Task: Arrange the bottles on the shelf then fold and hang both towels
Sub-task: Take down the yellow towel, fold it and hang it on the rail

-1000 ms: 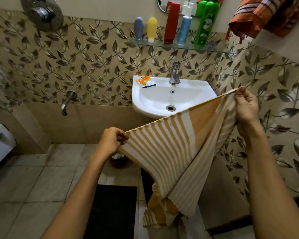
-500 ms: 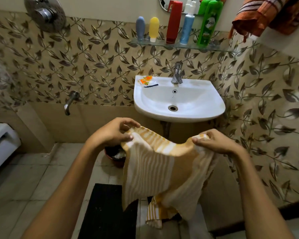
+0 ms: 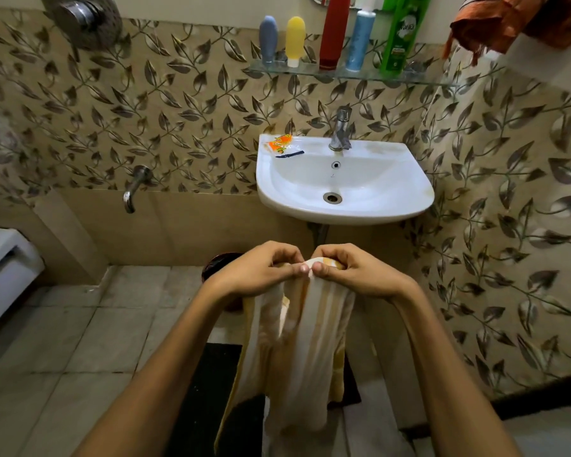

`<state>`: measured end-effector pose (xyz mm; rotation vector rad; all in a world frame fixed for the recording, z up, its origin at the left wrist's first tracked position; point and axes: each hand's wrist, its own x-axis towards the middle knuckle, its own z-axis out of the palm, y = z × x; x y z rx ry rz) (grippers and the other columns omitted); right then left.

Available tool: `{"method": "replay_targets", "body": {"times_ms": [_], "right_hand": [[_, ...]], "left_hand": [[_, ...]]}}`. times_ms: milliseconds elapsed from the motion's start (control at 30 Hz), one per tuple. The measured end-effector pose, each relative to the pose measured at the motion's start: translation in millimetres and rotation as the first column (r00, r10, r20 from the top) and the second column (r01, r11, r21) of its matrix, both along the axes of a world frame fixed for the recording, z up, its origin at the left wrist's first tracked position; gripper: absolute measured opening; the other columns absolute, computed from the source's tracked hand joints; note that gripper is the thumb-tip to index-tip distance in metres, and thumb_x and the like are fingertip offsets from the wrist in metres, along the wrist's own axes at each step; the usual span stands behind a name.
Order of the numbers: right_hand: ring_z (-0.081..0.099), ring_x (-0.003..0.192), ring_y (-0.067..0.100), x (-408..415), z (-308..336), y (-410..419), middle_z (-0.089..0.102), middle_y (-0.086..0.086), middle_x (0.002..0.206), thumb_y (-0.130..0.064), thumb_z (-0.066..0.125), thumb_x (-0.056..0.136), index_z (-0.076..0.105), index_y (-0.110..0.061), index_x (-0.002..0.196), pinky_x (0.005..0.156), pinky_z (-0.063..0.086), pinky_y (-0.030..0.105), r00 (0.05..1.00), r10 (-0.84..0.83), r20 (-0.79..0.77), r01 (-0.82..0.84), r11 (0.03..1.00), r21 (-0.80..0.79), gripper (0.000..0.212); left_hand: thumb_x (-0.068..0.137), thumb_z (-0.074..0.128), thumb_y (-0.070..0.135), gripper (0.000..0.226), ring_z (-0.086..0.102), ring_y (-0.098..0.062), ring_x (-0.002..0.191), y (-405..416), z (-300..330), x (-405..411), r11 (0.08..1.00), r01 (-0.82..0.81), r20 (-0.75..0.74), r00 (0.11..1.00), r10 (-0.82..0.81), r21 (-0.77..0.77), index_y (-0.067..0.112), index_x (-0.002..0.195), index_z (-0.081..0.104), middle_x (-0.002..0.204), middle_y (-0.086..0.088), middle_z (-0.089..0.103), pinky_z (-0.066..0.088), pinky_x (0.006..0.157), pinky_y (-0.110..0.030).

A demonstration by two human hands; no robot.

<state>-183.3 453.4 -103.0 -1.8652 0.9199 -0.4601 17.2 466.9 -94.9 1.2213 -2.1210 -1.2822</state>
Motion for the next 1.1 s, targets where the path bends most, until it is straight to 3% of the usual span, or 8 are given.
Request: {"method": "replay_targets", "body": {"times_ms": [233, 367, 500, 633, 733, 900, 1000, 1100], "right_hand": [[0.059, 0.085, 0.02, 2.9, -29.0, 1.3, 0.061, 0.012, 0.091, -0.006, 0.057, 0.09, 0.059, -0.007, 0.095, 0.078, 0.05, 0.036, 0.993, -0.116, -0.004, 0.115, 0.992, -0.044, 0.005], [0.052, 0.078, 0.014, -0.2, -71.7, 2.7, 0.05, -0.003, 0.082, 0.003, 0.051, 0.081, 0.058, -0.015, 0.08, 0.068, 0.041, 0.028, 0.917, -0.361, -0.171, 0.313, 0.915, -0.254, 0.019], [0.054, 0.07, -0.002, -4.2, -94.6, 6.3, 0.058, -0.012, 0.077, -0.006, 0.055, 0.086, 0.054, -0.034, 0.07, 0.059, 0.039, 0.011, 0.858, -0.499, -0.125, 0.47, 0.859, -0.203, 0.032], [0.061, 0.082, -0.006, -0.2, -86.8, 9.5, 0.066, -0.015, 0.085, -0.002, 0.052, 0.09, 0.061, -0.037, 0.079, 0.068, 0.045, 0.011, 0.9, -0.418, -0.126, 0.398, 0.904, -0.155, 0.038], [0.057, 0.073, -0.006, 11.4, -75.4, 14.0, 0.063, -0.015, 0.076, -0.014, 0.051, 0.094, 0.06, -0.034, 0.076, 0.065, 0.043, 0.014, 0.927, -0.369, -0.067, 0.353, 0.92, -0.171, 0.029], [0.038, 0.058, -0.001, 28.6, -54.7, 20.5, 0.041, -0.011, 0.062, -0.039, 0.046, 0.096, 0.048, -0.019, 0.069, 0.055, 0.029, 0.023, 0.959, -0.269, 0.088, 0.282, 0.941, -0.19, 0.033], [0.045, 0.063, -0.001, 39.7, -46.4, 23.4, 0.05, -0.011, 0.066, -0.045, 0.043, 0.094, 0.05, -0.028, 0.072, 0.058, 0.034, 0.023, 0.972, -0.216, 0.096, 0.233, 0.946, -0.225, 0.028], [0.048, 0.064, 0.0, 44.9, -45.1, 24.2, 0.054, -0.011, 0.067, -0.035, 0.045, 0.097, 0.048, -0.037, 0.071, 0.059, 0.037, 0.024, 0.968, -0.24, 0.067, 0.249, 0.932, -0.261, 0.026]], "left_hand": [[0.094, 0.05, 0.029, 0.019, 0.057, 0.001, 0.076, 5.2, 20.6, 11.3, 0.985, 0.005, -0.007, 1.0, -0.006, -0.17, 0.024, 0.08, 0.063, 0.076, 0.015, 0.061, 0.042, 0.071, -0.018], [0.093, 0.049, 0.028, 0.02, 0.055, 0.003, 0.072, 13.9, 35.3, 16.6, 0.982, 0.025, -0.075, 0.996, -0.04, -0.188, 0.018, 0.081, 0.062, 0.074, 0.016, 0.059, 0.039, 0.068, -0.01], [0.092, 0.05, 0.026, 0.019, 0.055, 0.003, 0.071, 17.3, 45.7, 29.3, 0.98, -0.041, -0.092, 0.996, 0.023, -0.195, 0.018, 0.08, 0.063, 0.073, 0.015, 0.059, 0.04, 0.066, -0.008], [0.09, 0.054, 0.031, 0.015, 0.059, -0.006, 0.093, 13.4, 32.5, 41.1, 0.949, -0.279, 0.029, 0.958, 0.286, -0.147, 0.025, 0.102, 0.061, 0.097, 0.007, 0.063, 0.047, 0.084, -0.031], [0.087, 0.059, 0.038, 0.048, 0.048, -0.013, 0.117, 15.5, 15.4, 41.1, 0.873, -0.478, 0.039, 0.875, 0.483, -0.101, 0.035, 0.131, 0.04, 0.12, -0.002, 0.054, 0.039, 0.088, -0.029], [0.085, 0.063, 0.033, 0.057, 0.045, 0.003, 0.102, 22.9, 1.3, 31.3, 0.953, -0.297, 0.016, 0.954, 0.299, -0.063, 0.043, 0.134, 0.036, 0.121, 0.021, 0.046, 0.039, 0.075, -0.011], [0.087, 0.061, 0.031, 0.041, 0.053, -0.006, 0.107, 24.7, -6.1, 17.9, 0.984, -0.166, 0.109, 0.979, 0.172, -0.062, 0.032, 0.127, 0.05, 0.122, 0.013, 0.056, 0.047, 0.087, -0.028], [0.085, 0.062, 0.032, 0.022, 0.057, -0.016, 0.086, 22.7, -8.5, 8.3, 0.975, -0.178, 0.186, 0.962, 0.201, -0.133, 0.02, 0.104, 0.06, 0.092, 0.004, 0.062, 0.045, 0.076, -0.035]]}}
